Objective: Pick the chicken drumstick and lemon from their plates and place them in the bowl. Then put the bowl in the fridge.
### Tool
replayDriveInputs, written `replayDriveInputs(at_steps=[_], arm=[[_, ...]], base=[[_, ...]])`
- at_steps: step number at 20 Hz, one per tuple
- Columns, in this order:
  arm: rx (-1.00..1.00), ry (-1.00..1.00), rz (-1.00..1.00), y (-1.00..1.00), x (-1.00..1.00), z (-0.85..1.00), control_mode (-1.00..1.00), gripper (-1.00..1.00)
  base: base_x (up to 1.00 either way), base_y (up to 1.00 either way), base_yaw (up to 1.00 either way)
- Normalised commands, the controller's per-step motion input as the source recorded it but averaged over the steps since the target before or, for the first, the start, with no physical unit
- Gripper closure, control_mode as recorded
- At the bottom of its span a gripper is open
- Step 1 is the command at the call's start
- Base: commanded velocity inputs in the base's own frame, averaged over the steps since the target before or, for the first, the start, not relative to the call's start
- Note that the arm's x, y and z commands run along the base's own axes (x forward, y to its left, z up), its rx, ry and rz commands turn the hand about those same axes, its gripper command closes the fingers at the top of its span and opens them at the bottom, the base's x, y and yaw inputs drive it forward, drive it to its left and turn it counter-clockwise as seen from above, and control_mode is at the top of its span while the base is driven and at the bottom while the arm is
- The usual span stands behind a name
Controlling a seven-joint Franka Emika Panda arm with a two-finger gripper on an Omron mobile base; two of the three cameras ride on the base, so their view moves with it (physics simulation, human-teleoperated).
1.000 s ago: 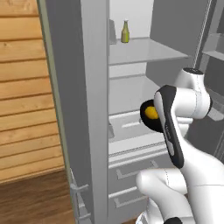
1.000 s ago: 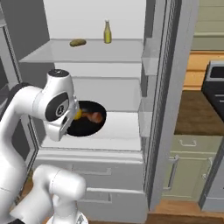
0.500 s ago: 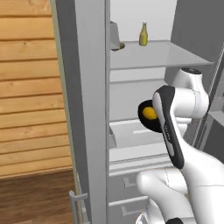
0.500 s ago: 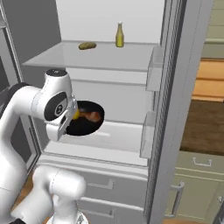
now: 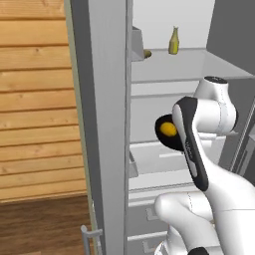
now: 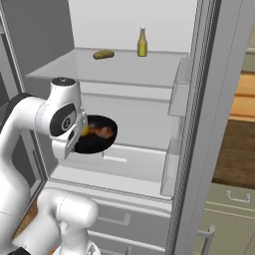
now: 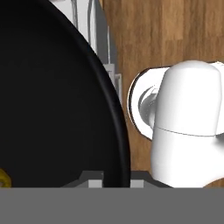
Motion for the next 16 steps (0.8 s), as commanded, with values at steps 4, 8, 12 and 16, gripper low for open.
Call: replayDriveInputs(at_steps=[4,8,12,16], arm=[[0.00,0.00,0.05,-0.07,0.20,0.00,-1.00,1.00],[0.00,0.00,0.14,-0.11,0.62,-0.03,-1.00,1.00],[0.00,-0.02,0.15,-0.15,0.88,-0.05,-1.00,1.00],[0.00,-0.22,0.12,-0.07,0.56,-0.10,-1.00,1.00]], base=[[0.15,-0.03,0.04],[0.00,0.00,0.00],[0.00,0.00,0.00],[0.00,0.00,0.00]])
